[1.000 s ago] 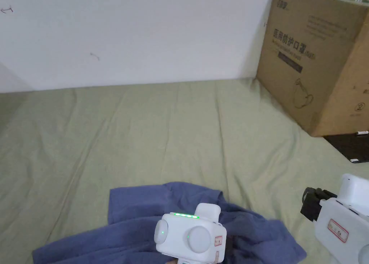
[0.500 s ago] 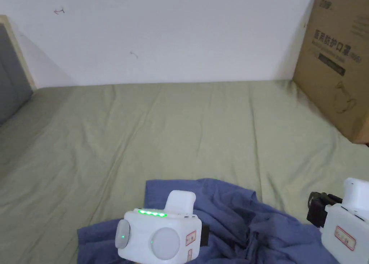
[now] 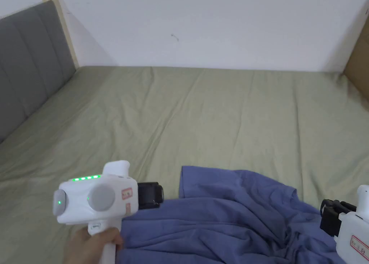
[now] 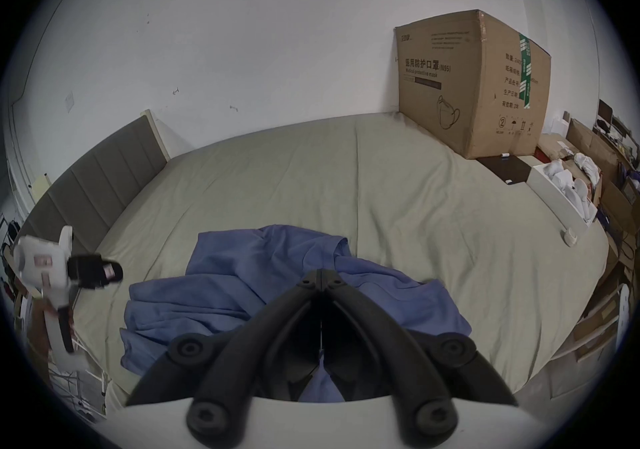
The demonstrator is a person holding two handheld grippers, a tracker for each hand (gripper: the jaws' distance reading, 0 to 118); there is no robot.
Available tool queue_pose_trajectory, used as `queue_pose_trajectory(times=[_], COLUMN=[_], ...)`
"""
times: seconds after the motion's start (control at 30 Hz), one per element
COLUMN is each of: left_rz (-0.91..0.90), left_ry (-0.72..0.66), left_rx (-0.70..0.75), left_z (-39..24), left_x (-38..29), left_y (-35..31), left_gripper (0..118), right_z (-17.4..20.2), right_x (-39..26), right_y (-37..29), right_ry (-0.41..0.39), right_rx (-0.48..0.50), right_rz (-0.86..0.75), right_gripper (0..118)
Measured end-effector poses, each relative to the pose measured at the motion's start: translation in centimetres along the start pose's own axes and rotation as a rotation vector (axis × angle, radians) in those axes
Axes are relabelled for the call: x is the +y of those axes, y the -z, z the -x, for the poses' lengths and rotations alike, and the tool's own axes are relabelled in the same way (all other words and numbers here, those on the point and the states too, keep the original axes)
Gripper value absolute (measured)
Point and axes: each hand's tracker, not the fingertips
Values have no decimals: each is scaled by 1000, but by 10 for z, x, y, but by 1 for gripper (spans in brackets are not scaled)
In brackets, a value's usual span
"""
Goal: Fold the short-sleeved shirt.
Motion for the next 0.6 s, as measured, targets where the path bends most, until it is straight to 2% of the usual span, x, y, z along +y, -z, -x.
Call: queue_pose_trajectory(times=[0.17, 0.23, 0.27, 0.33, 0.37, 0.4, 0.43, 0.47, 0.53, 0.6], left_rz=[137, 195, 232, 202, 169, 142, 164, 181, 190, 181], left_ry=[-90, -102, -87, -104, -100, -105, -123, -147, -85, -83], left_rx=[40, 36, 39, 118, 108, 85, 6, 62, 83, 84], left_z=[35, 39, 41, 41, 39, 38, 39, 36, 33, 30], left_x=[12, 1, -3, -12, -14, -13, -11, -9, -8, -6], left_y=[56, 79, 89, 99, 92, 88, 90, 92, 94, 87], left_gripper=[103, 92, 76, 57, 37, 0, 1, 1, 1, 1], right_z=[2, 3, 3, -3, -3, -4, -6, -7, -5, -5], right_x=[-9, -11, -11, -12, -13, -13, -14, -14, -14, -11], right_y=[12, 16, 17, 23, 23, 25, 28, 31, 36, 40], right_ry=[-5, -12, -17, -22, -21, -22, -23, -24, -25, -28], right_rx=[2, -2, -6, -7, -10, -8, -4, -2, 0, 51], right_rz=[53, 68, 75, 88, 93, 97, 102, 110, 123, 134], right_gripper=[0, 0, 0, 0, 0, 0, 0, 0, 0, 0])
